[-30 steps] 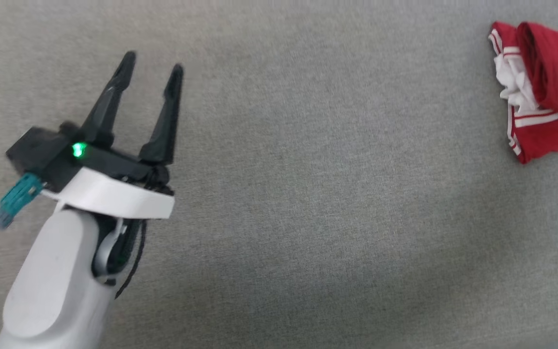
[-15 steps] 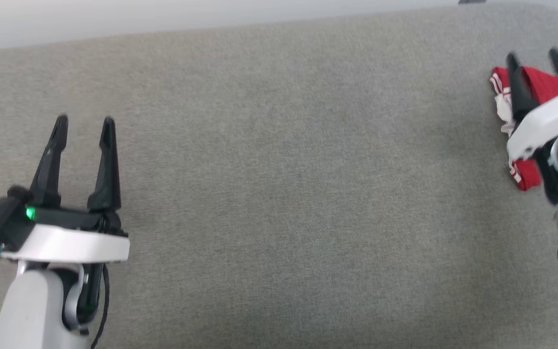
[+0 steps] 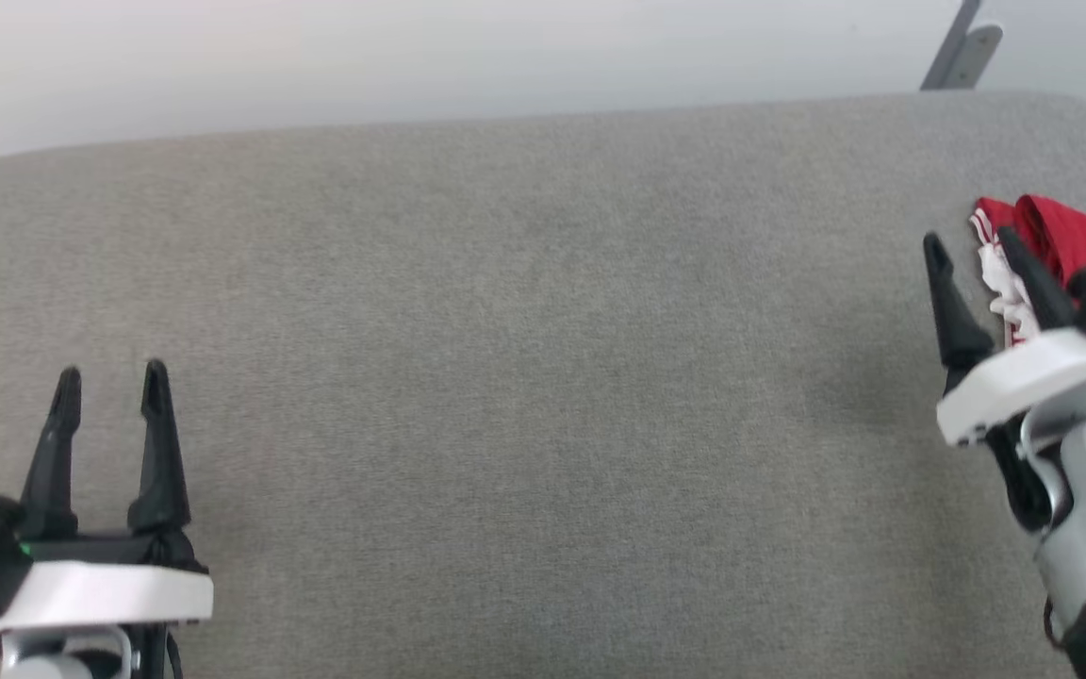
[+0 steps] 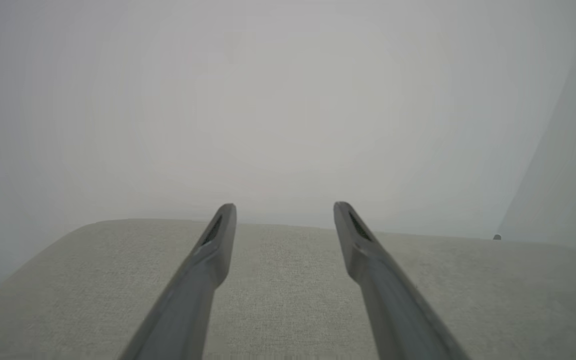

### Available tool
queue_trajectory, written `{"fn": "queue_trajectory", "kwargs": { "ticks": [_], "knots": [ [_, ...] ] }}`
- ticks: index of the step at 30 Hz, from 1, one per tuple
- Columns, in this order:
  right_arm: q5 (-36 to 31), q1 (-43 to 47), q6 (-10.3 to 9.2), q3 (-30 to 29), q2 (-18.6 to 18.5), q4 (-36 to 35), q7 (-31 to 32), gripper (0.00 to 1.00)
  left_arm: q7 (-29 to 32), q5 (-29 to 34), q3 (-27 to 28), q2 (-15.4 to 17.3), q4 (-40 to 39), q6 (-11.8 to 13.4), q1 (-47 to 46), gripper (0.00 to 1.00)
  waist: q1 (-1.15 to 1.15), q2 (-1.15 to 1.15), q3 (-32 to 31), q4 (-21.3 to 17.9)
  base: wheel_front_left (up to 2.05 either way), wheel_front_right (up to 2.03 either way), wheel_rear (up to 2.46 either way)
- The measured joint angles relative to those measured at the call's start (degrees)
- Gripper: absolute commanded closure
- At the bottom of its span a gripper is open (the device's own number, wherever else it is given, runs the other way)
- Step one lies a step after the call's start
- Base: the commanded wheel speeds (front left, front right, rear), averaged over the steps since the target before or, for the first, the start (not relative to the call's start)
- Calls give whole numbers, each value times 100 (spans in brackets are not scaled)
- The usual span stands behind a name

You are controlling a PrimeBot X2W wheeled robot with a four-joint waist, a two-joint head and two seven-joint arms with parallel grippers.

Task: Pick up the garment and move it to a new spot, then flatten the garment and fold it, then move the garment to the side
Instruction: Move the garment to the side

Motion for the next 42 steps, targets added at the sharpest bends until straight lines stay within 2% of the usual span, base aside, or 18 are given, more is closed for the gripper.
{"fn": "queue_trajectory", "kwargs": {
  "ticks": [10, 21, 34, 42],
  "knots": [
    [12, 1129, 0, -137, 189, -867, -41, 0, 0, 11, 175, -151, -29, 0, 691, 0, 0, 0, -410, 172, 0, 0, 0],
    [-152, 2008, 0, -222, 357, -1547, -45, 0, 0, 1, 177, -178, 11, 0, 1212, 0, 0, 0, -779, 238, 0, 0, 0],
    [-548, 2809, -1, -441, 630, -2269, -48, 0, 0, 40, 309, -269, 10, 0, 1550, 0, 0, 0, -961, 202, 0, 0, 0],
    [-655, 3080, 0, -514, 780, -2480, -48, 0, 0, 218, 270, -307, 60, 0, 1612, 0, 0, 0, -992, 211, 0, 0, 0]
  ]
}}
